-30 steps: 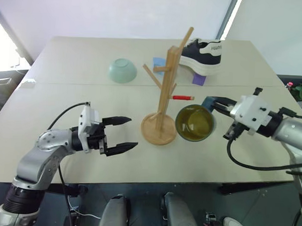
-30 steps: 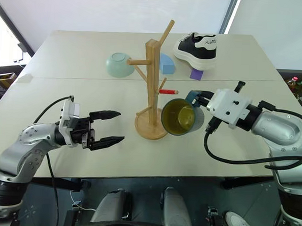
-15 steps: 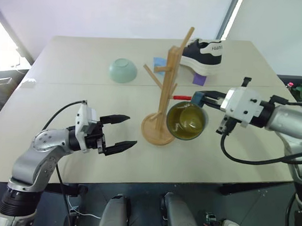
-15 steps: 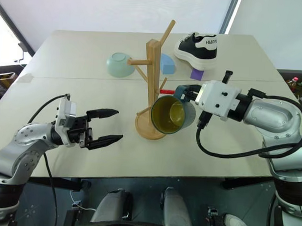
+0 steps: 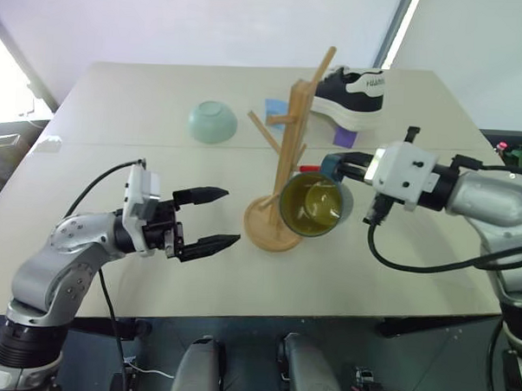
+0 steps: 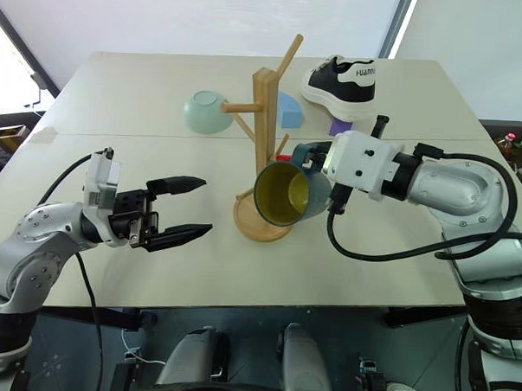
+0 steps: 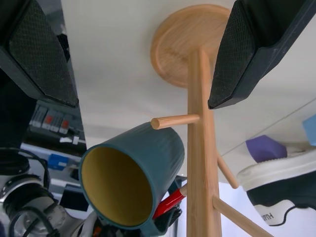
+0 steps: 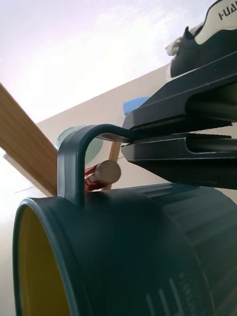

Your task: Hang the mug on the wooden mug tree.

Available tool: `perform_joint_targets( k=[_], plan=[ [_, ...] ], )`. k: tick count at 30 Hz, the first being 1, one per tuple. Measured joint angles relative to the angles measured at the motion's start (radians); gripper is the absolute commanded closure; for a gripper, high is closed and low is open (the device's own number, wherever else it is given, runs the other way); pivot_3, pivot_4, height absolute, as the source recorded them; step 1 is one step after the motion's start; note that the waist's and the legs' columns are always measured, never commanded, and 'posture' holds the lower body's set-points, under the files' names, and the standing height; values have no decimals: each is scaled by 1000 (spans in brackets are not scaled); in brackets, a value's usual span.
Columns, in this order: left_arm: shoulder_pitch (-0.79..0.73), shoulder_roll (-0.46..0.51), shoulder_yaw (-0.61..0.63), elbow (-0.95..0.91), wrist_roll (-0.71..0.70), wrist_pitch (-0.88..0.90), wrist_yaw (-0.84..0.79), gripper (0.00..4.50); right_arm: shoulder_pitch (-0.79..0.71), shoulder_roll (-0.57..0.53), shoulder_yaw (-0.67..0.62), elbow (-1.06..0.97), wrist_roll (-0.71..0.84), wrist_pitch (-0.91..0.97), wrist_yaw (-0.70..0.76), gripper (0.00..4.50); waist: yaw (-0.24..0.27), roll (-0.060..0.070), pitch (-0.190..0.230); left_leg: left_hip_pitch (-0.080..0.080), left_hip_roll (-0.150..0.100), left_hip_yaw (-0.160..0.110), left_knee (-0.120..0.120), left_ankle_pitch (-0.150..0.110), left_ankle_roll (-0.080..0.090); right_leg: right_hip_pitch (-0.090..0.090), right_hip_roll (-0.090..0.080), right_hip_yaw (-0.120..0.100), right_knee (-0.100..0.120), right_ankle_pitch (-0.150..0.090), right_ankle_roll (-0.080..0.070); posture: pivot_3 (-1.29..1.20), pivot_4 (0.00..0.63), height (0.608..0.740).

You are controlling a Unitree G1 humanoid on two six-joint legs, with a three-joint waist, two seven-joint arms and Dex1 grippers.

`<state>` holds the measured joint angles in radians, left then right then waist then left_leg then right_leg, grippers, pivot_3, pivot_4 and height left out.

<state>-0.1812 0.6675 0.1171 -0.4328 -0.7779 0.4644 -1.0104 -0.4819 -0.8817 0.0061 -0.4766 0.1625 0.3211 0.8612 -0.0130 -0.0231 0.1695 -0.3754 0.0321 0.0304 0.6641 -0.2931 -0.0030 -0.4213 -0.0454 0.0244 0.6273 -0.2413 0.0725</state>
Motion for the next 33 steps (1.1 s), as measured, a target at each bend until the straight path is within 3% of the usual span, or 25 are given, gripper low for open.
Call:
perform_joint_targets(
  k=[6, 9, 12, 19, 26, 30, 33],
  plan=[
    [-23, 2, 25, -22, -37, 19, 22, 0, -12, 7, 22, 13, 3, 11, 8, 4437, 0, 0, 0, 0, 0, 0, 0, 0, 0, 0, 0, 0, 0, 0, 0, 0, 150, 740],
    [-23, 2, 25, -22, -38, 26, 29, 0, -14, 14, 22, 19, 8, 18, 9, 3533, 0, 0, 0, 0, 0, 0, 0, 0, 0, 0, 0, 0, 0, 0, 0, 0, 150, 740],
    [-23, 2, 25, -23, -38, 27, 31, 0, -27, 19, 23, 22, 6, 18, 9, 1952, 0, 0, 0, 0, 0, 0, 0, 0, 0, 0, 0, 0, 0, 0, 0, 0, 150, 740],
    [-26, -1, 24, -20, -35, 27, 40, 0, -29, -4, 1, 21, -1, 0, 12, 1952, 2, 0, 0, 0, 0, 0, 0, 0, 0, 0, 0, 0, 0, 0, 0, 0, 150, 740],
    [-34, -52, 33, 59, -16, 27, 134, 0, 90, -4, -235, 7, 131, 75, 9, 1952, 2, -2, 1, 0, 0, 0, 0, 0, 0, 0, 0, 0, 0, 0, 0, 0, 150, 740],
    [-11, -88, 67, 152, 67, -20, 221, 0, 255, 115, -394, 45, 235, 118, -36, 1952, 2, -3, 1, 1, 0, 0, 0, 0, 0, 2, 1, 0, 0, 0, 0, 0, 150, 740],
    [21, -125, 67, 237, 172, -70, 314, 0, 370, 261, -428, 134, 254, 92, -104, 1952, -1, -2, 1, 2, 0, 0, -1, 0, 0, 2, 0, 1, 0, 0, 0, 0, 150, 740]
  ],
)
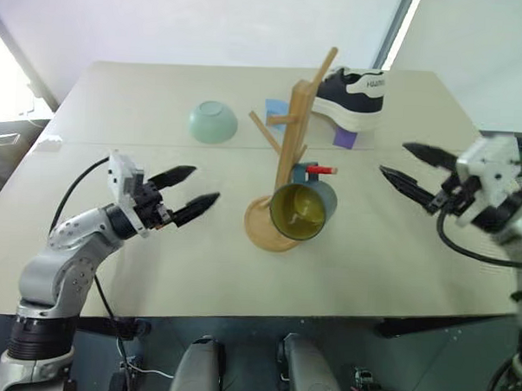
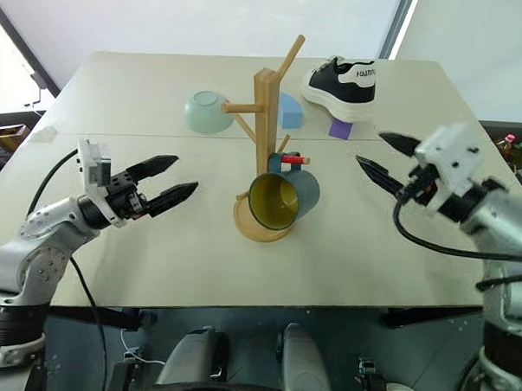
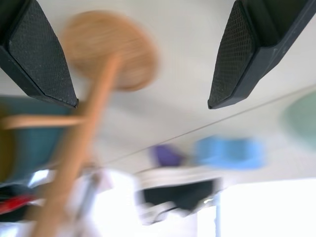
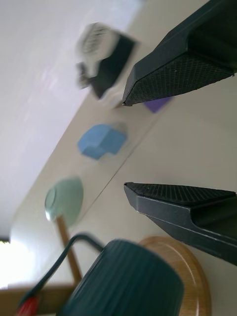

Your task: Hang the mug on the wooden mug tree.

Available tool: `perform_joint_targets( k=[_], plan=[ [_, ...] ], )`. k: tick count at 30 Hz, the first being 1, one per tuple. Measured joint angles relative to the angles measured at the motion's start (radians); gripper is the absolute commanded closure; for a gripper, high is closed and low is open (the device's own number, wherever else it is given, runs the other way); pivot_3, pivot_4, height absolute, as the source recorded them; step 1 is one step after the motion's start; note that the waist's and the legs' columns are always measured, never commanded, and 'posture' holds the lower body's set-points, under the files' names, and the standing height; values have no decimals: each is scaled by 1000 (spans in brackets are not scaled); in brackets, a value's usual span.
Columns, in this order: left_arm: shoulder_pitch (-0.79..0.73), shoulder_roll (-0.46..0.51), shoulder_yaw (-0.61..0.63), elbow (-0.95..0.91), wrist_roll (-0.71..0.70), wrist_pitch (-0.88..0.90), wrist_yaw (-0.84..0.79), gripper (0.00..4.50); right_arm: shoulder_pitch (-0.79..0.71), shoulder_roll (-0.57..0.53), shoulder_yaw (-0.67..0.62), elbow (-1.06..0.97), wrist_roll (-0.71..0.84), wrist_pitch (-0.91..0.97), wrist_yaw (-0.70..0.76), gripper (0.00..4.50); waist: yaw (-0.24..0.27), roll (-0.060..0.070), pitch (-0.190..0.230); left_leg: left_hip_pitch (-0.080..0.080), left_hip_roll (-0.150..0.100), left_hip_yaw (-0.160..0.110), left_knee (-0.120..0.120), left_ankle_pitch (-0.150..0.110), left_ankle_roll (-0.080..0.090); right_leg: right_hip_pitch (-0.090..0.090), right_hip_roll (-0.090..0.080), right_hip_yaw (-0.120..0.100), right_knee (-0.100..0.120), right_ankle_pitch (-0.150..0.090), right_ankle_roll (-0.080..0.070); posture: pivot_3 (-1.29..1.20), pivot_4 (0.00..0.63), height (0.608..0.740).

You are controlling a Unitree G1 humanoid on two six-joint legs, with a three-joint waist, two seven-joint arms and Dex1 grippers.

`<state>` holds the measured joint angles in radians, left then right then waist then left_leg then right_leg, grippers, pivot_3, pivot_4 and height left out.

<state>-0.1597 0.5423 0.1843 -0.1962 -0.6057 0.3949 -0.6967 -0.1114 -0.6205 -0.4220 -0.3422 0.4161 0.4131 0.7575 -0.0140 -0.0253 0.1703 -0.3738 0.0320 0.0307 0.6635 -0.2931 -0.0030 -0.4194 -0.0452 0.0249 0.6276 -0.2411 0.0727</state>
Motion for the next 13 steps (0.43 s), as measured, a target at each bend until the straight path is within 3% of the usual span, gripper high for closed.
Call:
perform_joint_targets(
  k=[5, 13],
  plan=[
    [72, -77, 1, 120, 149, -129, 113, 0, 83, 151, 25, 122, -28, -147, -69, 1952, -3, 1, 0, 0, 0, 0, 0, 0, 0, -1, 0, 0, 1, 0, 0, 0, 150, 740],
    [119, -102, 37, 156, 197, -209, 159, 0, 87, 170, 89, 214, -40, -234, -63, 1952, 2, 1, 0, 0, 1, 0, 0, 0, 0, -1, -2, 0, 1, 0, 0, 0, 150, 740]
  ],
)
